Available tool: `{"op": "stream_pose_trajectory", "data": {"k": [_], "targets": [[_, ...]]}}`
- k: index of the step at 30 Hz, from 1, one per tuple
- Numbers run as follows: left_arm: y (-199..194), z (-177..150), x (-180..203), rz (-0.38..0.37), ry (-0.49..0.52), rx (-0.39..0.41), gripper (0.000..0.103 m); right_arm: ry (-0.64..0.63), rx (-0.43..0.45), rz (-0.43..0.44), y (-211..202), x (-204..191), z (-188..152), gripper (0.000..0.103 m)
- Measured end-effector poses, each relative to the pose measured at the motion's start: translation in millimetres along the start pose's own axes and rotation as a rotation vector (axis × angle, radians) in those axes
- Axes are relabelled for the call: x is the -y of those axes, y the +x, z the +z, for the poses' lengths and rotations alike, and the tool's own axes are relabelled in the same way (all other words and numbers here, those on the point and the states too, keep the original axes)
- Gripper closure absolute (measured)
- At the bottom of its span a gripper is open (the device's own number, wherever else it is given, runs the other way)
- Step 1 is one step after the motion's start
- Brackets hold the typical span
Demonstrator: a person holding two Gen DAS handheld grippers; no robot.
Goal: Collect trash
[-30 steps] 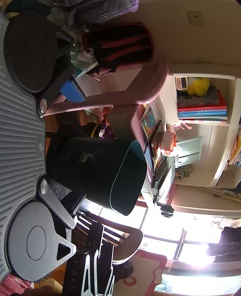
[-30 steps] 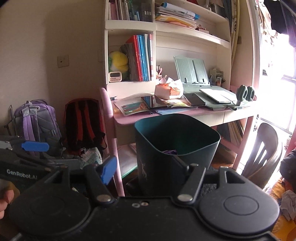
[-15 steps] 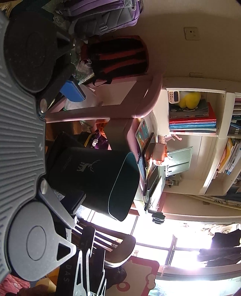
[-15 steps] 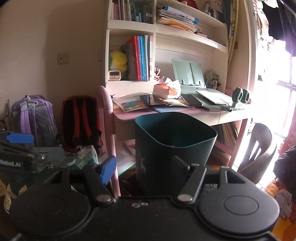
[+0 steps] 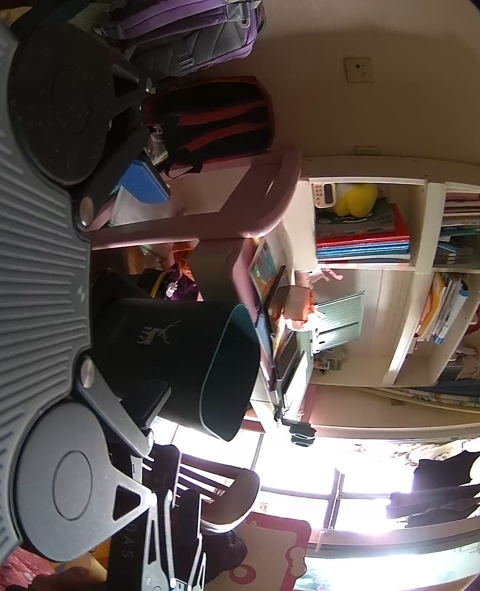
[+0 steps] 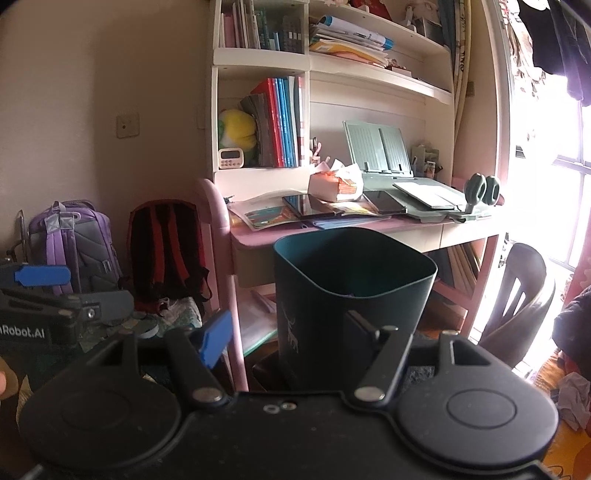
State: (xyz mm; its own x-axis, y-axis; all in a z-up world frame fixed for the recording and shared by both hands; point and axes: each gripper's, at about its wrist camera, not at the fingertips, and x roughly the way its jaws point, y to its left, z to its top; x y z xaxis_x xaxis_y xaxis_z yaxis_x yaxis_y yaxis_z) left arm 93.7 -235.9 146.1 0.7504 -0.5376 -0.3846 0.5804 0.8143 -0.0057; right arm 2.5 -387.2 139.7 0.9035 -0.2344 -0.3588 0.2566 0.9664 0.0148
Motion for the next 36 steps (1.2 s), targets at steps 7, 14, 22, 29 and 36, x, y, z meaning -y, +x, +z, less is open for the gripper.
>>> {"op": "stream_pose_trajectory", "data": {"k": [7,14,22,29,36], "targets": [[-5,1,-2,0.017,-0.008,0.027,0.0,-0.014,0.024,-0.001,-4,-4,0,0.037],[-9,0,-7,0.022,-0.041,0.032,0.0,-0.02,0.035,0.009,-9,-6,-1,0.037],[-16,-3,-4,0.01,-0.032,0.047,0.0,-0.012,0.051,0.015,-15,-5,0,0.037],[-17,-5,-4,0.019,-0.029,0.024,0.0,-0.01,0.062,0.037,-20,-6,-1,0.036],[-18,-8,-10,0.031,-0.05,0.008,0.0,-0.006,0.058,0.049,-20,-8,-4,0.036]]}}
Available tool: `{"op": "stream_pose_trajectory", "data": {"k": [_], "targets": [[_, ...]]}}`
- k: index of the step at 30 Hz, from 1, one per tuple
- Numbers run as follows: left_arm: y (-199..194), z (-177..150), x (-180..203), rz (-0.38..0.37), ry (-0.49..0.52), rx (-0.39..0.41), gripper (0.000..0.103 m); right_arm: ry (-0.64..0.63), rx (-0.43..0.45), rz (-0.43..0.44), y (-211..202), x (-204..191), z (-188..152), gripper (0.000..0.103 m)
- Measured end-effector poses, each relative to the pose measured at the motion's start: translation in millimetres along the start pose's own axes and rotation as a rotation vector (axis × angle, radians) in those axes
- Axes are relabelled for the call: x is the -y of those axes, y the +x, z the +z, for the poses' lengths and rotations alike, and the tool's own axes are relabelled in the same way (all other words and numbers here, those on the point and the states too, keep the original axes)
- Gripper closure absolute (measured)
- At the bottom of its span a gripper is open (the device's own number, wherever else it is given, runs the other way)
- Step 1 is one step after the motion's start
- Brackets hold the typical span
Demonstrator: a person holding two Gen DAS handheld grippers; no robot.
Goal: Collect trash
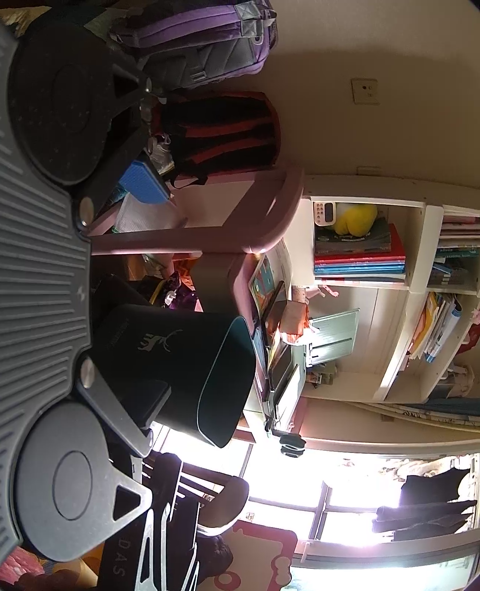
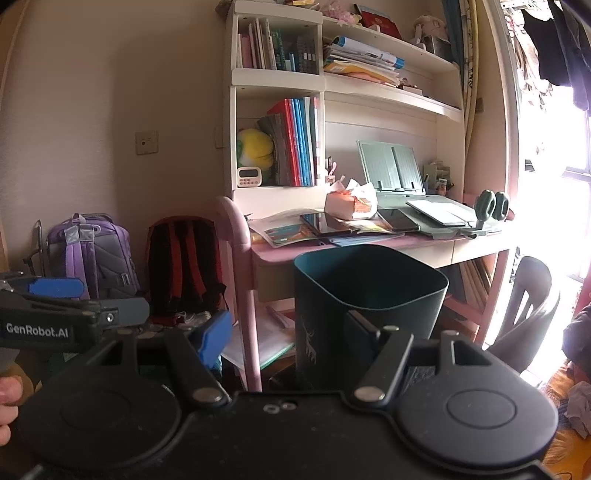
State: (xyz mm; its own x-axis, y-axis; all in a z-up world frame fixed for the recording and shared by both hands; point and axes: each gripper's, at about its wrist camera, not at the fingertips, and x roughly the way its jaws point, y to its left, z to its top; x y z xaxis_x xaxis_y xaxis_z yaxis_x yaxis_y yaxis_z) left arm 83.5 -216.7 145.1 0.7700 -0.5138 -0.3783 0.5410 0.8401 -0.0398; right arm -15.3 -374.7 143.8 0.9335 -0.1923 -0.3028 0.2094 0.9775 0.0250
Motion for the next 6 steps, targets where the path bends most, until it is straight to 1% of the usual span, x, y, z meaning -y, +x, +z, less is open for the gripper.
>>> {"op": "stream_pose_trajectory", "data": {"k": [6], "targets": [[-3.1,-3.1,-3.6,0.003,-0.001,0.001,0.0,0.005,-0.009,0.004,1.2,-0.8,-1.4,0.036]]}}
